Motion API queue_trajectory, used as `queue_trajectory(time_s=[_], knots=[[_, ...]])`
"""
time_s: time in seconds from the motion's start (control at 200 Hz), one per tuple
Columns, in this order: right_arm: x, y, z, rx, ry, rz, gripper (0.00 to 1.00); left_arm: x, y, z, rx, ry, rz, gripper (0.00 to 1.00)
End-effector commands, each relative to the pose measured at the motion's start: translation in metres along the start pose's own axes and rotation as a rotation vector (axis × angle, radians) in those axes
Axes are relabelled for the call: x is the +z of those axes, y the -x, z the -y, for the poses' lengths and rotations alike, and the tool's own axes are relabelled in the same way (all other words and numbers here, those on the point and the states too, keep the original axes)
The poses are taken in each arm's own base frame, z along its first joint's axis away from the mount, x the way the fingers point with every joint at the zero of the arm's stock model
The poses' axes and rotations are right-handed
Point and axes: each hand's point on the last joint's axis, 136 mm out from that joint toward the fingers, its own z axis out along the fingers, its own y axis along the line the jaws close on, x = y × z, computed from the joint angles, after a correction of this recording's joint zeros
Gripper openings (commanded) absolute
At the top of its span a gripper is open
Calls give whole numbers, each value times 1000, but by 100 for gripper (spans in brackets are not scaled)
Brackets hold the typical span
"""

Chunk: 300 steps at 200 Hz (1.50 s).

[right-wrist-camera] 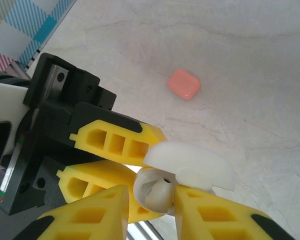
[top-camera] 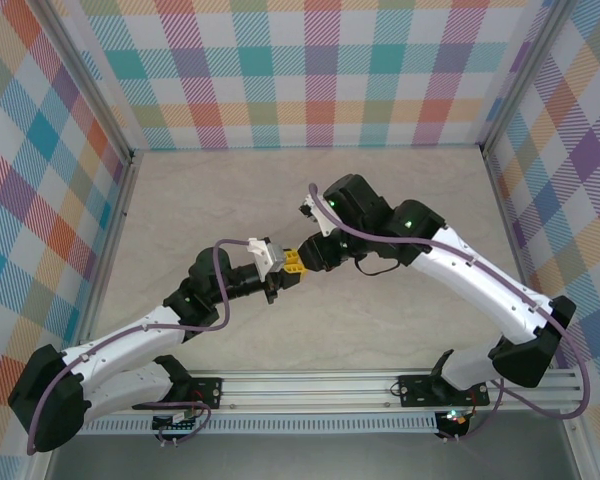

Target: Insert wireless bluetooth earbuds into charging case

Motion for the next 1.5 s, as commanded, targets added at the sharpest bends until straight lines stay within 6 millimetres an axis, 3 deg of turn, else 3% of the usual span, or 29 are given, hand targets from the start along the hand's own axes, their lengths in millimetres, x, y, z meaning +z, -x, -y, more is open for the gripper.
queue_trajectory(time_s=[0.0,0.315,0.605,0.88,1.225,1.495], knots=[[-1,-1,5,-52,-37,-17,24,-4,29,4,55,-23,69,0],[-3,-11,5,-298,-18,-35,18,-8,35,11,50,-51,88,0],[-12,-14,6,-617,-19,68,14,-11,43,25,28,-137,99,0],[-13,-17,-4,-756,53,99,13,-12,47,29,19,-158,98,0],[-3,-13,7,-930,-2,63,13,-13,51,40,18,-229,101,0],[-3,-19,-3,-1017,70,38,12,-12,48,48,11,-288,67,0]])
